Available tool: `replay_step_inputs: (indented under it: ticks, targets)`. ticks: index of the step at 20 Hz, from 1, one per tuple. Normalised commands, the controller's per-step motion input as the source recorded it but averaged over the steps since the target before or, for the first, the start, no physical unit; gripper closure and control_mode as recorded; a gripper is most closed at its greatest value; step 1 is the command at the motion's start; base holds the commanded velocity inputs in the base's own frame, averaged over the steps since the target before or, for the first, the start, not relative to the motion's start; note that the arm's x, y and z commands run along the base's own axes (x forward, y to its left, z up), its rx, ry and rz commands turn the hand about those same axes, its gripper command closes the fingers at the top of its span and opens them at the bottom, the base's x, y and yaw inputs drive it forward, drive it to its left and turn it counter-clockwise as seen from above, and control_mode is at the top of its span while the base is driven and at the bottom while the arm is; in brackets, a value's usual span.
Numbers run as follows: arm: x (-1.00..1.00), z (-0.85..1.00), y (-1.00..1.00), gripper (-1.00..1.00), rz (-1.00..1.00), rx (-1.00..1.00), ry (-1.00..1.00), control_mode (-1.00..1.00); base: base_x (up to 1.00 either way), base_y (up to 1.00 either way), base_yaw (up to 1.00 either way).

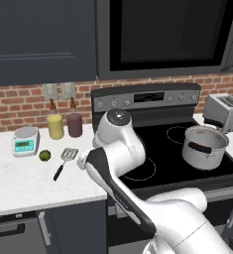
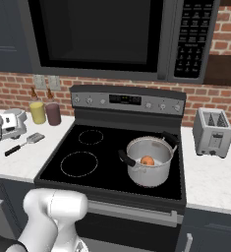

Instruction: Put the onion and lime in the pot. Retrieve the spatula and lightly stir the vegetables in the pot.

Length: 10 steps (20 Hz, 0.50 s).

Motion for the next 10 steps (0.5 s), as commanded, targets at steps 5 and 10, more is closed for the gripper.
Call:
replay_step_inputs:
  ticks: [5,10]
  targets:
    - [0.75,-0.19,0.64,-1.00,0.49,0.00,0.00,-1.00,0.00,0.00,0.00]
    - [0.54,-0.29,0.69,-1.00,0.06,0.00,0.00,-1.00,0.00,0.00,0.00]
